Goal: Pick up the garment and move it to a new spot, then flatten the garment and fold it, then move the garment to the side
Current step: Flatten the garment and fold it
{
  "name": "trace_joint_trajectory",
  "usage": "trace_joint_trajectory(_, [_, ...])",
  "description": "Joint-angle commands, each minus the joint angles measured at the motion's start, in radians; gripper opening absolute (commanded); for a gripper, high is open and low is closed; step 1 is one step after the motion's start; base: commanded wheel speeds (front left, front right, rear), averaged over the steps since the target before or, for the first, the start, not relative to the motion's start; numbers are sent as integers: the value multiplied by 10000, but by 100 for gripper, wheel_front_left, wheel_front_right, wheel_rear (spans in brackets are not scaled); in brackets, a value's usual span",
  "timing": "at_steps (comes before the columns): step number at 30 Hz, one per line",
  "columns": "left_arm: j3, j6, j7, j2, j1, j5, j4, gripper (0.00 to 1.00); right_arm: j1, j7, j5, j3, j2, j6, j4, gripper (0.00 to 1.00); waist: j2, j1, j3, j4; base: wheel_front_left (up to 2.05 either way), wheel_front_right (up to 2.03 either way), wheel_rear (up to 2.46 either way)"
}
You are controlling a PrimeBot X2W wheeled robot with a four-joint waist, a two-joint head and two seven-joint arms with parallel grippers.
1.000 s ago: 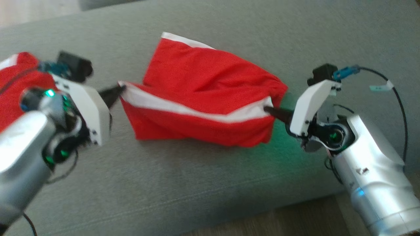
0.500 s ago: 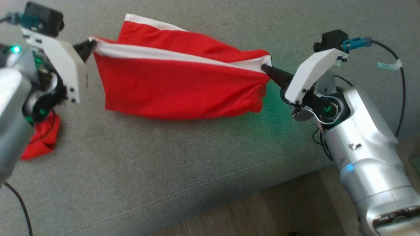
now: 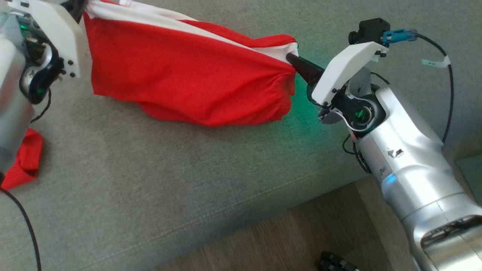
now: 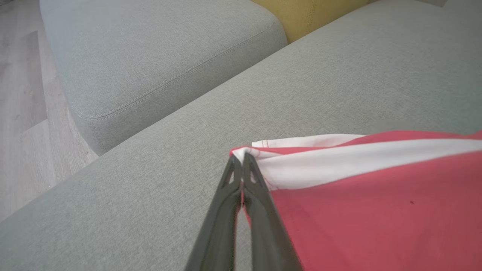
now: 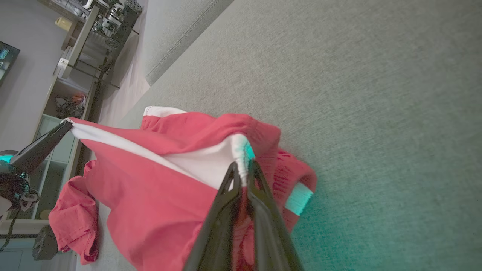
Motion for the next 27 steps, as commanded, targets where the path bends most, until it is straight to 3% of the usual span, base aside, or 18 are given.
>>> trace_joint_trajectory(1, [364,-70,-267,291,-749,134,192,0,-376,-327,215,206,122,71,4,0,0,0,133,-126,0,0,0])
trace_joint_trajectory(19, [-155,-424,-1393,-509,-1692,682,2468,0,-1215,-1644,2665,2030,123,71,1010,0,0,0,821,-639,0,0,0])
trace_joint_trajectory(20, [-191,-443,-1407,-561,-1729,695,2580,12,-1263,-1698,2805,2138,123,71,1047,0,0,0,863,-650,0,0,0])
trace_joint_trajectory(21, [-224,-458,-1417,-615,-1767,706,2688,39,-1324,-1785,2914,2257,123,71,1056,76,0,0,907,-654,0,0,0])
trace_joint_trajectory(22, [-252,-468,-1449,-669,-1807,720,2789,100,-1367,-1872,3070,2336,123,71,1077,100,0,0,947,-653,0,0,0])
trace_joint_trajectory(27, [-265,-432,-1868,-926,-1977,740,3224,100,-1582,-2186,3623,2830,123,71,1284,100,0,0,1058,-595,0,0,0])
